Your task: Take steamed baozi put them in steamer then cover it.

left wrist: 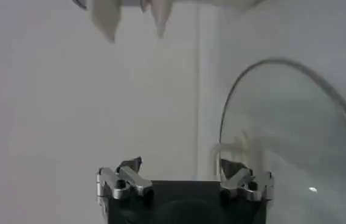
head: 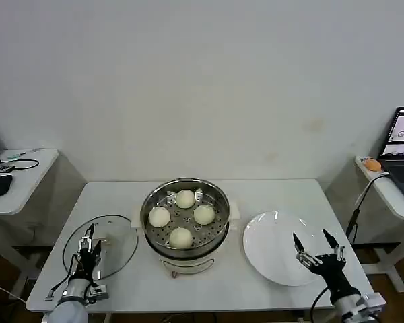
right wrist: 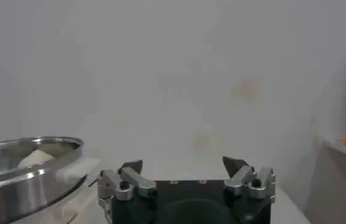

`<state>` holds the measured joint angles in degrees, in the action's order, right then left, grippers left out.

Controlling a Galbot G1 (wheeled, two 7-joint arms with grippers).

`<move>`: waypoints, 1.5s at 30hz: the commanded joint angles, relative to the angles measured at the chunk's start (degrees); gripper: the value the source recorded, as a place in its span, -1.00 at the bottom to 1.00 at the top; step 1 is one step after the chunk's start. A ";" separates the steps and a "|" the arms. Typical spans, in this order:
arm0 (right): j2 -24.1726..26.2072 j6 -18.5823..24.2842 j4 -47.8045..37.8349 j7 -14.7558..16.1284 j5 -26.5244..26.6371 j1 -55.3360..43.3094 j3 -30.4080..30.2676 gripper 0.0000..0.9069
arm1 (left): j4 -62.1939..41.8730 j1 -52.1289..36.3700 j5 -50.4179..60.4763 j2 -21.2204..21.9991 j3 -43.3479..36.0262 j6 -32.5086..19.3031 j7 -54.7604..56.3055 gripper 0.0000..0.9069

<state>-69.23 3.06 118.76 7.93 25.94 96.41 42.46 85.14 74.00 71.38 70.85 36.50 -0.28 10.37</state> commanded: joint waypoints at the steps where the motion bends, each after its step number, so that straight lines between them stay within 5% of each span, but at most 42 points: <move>1: -0.51 0.03 0.01 -0.01 -0.57 0.11 -0.14 1.00 | -3.30 -3.02 0.64 -0.08 -0.11 0.52 0.16 1.00; 27: -2.20 0.95 -0.98 0.39 -2.18 0.88 -0.49 1.00 | -8.55 -7.14 -2.28 2.02 -0.57 1.91 2.15 1.00; 33: -2.34 1.06 -0.85 0.42 -2.13 0.84 -0.28 1.00 | -11.54 -7.90 -2.99 1.98 -0.43 1.80 2.74 0.04; 36: -2.54 1.09 -0.88 0.42 -2.12 0.85 -0.17 1.00 | -12.22 -7.91 -3.37 2.05 -0.41 1.78 2.66 -1.00; 45: -3.65 1.36 -0.81 0.36 -2.29 1.26 -0.10 1.00 | -14.45 -8.08 -4.13 2.16 -0.33 1.05 2.79 -1.00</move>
<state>-72.36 4.31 117.84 8.34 23.80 97.58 42.28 73.11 66.03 68.04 73.03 36.17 0.91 13.00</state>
